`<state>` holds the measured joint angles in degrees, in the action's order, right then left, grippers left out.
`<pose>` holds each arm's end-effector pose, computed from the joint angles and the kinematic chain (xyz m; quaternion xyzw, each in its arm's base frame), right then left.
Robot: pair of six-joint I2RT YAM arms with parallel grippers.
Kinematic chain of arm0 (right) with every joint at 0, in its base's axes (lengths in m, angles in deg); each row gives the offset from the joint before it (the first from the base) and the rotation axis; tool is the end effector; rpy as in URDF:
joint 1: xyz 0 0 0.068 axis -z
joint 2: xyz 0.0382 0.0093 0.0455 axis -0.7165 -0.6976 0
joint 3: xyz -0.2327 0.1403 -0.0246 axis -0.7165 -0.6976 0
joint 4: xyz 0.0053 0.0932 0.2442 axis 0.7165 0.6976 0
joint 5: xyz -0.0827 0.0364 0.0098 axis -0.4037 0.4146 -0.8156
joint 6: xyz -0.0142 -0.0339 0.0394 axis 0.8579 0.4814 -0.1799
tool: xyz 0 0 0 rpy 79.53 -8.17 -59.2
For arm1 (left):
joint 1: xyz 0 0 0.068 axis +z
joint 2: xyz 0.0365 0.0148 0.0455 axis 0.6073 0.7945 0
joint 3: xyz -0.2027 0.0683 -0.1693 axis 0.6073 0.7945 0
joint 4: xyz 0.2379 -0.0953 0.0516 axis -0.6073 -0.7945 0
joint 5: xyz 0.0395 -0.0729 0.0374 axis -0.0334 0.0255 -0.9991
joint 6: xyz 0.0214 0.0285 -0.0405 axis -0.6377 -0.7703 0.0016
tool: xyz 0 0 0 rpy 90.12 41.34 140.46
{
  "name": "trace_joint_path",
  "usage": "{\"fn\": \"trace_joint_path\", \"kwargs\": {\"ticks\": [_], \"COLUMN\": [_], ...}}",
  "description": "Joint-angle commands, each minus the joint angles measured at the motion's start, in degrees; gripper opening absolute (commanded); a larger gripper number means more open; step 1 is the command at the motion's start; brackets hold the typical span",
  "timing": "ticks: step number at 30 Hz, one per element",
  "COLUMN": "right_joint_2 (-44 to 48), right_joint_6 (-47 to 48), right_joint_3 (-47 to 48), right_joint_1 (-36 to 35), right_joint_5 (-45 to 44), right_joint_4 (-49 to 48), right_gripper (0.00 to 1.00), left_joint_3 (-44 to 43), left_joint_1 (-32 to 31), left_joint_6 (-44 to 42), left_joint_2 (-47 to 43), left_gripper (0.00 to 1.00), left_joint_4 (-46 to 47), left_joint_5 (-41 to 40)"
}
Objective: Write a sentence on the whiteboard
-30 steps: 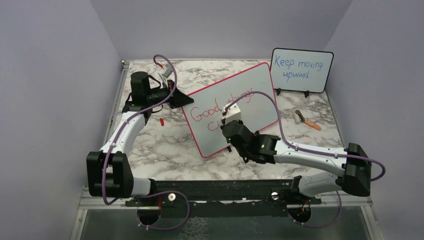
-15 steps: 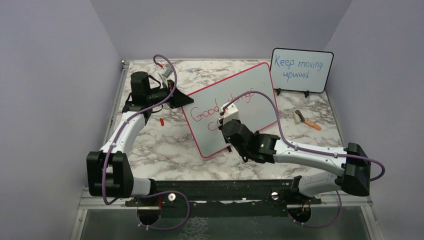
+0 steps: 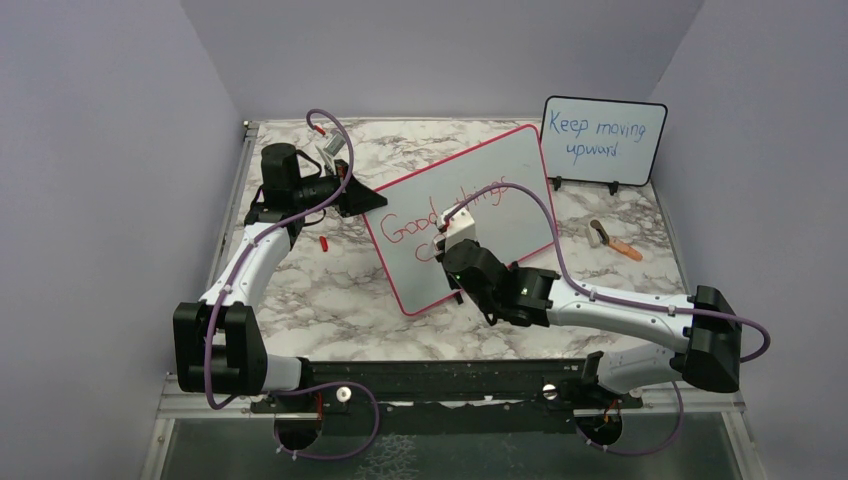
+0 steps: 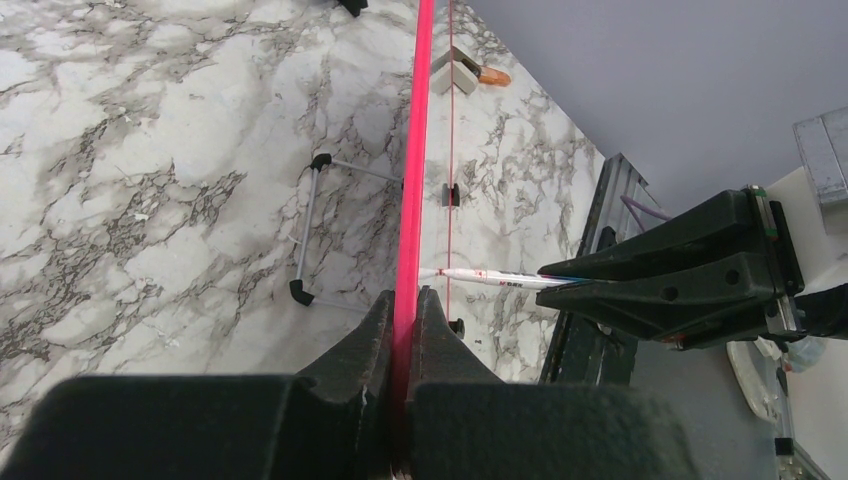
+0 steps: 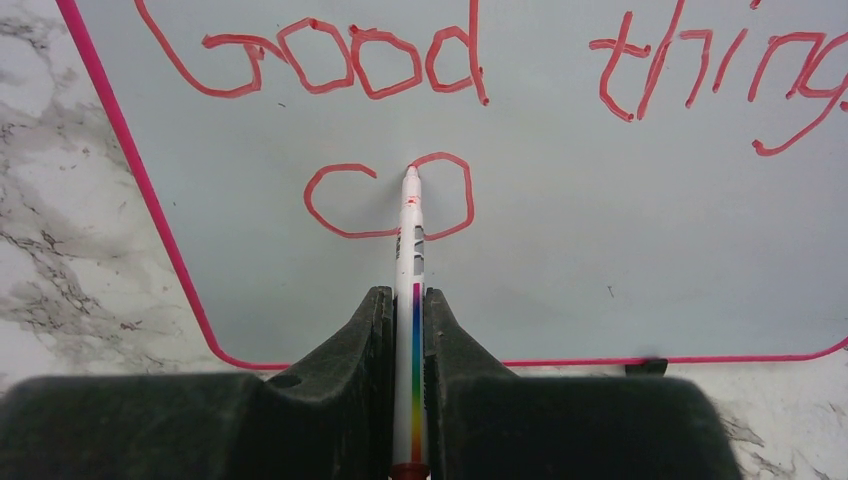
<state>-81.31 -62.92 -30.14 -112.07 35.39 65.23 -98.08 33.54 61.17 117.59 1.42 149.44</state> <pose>0.1373 0.2600 0.2846 -0.2213 0.8150 0.0930 0.5274 0.2961 -0.0515 0.3058 0.2228 0.7304 -0.4953 0.4142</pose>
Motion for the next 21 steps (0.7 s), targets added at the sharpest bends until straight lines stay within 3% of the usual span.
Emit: {"fn": "trace_joint_path", "kwargs": {"ticks": [1,21], "right_joint_2": [-1.17,7.0], "right_joint_6": [-1.6,-0.42], "right_joint_3": [-0.74,-2.14], "right_joint_1": [0.39,0.45], "right_joint_5": [2.87,-0.76], "right_joint_4": [3.32,2.96], "right_gripper": [0.01,0.01], "left_joint_3": [1.27,1.3], "left_joint_1": [-0.62,-0.62], "left_joint_6": [-3.93,-3.93], "left_joint_2": [1.6,1.71], "left_gripper": [0.0,0.0], "left_joint_4": [-3.25,-3.2], "left_joint_5": [-5.69,-5.77]}}
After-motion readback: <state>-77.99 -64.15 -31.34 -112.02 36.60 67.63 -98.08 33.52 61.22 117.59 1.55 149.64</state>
